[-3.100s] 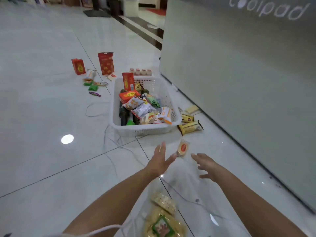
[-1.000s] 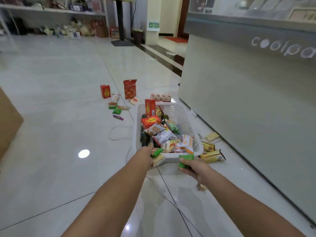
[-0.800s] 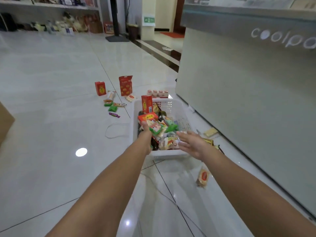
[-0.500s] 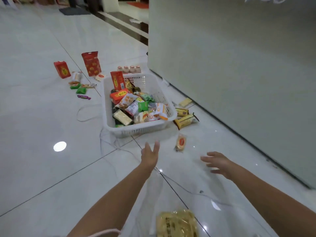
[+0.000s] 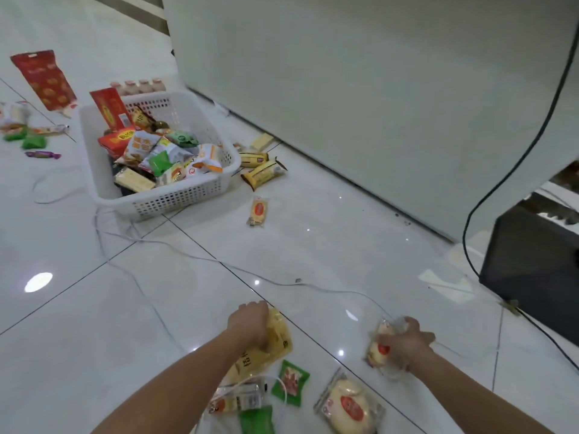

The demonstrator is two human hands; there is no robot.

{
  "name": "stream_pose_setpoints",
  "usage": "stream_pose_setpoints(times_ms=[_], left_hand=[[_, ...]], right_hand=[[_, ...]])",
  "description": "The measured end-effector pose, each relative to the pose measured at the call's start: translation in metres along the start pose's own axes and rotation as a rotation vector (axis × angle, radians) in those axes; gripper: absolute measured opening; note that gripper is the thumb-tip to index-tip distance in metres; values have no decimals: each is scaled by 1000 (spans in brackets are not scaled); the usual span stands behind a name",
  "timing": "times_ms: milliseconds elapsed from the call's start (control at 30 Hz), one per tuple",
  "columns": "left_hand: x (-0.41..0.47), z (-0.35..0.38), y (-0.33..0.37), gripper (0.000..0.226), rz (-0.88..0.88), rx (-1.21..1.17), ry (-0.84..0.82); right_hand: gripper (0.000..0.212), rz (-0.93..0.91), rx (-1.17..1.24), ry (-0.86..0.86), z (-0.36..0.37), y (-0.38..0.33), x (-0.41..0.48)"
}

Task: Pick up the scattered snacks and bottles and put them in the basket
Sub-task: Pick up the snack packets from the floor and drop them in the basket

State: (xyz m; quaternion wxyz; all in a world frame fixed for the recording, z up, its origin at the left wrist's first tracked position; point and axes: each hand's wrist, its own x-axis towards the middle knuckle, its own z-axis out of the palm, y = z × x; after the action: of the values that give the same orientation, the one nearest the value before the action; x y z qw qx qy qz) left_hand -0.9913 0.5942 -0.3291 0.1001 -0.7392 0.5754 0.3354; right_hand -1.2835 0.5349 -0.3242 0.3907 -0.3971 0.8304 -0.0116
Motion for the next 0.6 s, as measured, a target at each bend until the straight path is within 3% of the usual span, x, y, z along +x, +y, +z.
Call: stream_pose_setpoints(times_ms=[67,133,233,367,500,600], left_hand=[[-2,-1,-7,39,-46,-96,21],[-4,0,-15,36,-66,-205,43],[-7,0,-25,29,-85,-370,96],[-8,-4,-35,31,-184,-518,114],[-6,-13,-38,26,-292,-747,149],[-2,-19,-38,25,-362,-990,184]], right_hand=[[95,119,144,59,10,-5,-5],[94,210,233,69,16,-8,-5],[75,136,303,-11,20,-6,-3],[63,72,277,60,20,-8,-4],[85,-137,-205,106,16,-22,-12],[80,-173,-508,55,-4,-40,-14]])
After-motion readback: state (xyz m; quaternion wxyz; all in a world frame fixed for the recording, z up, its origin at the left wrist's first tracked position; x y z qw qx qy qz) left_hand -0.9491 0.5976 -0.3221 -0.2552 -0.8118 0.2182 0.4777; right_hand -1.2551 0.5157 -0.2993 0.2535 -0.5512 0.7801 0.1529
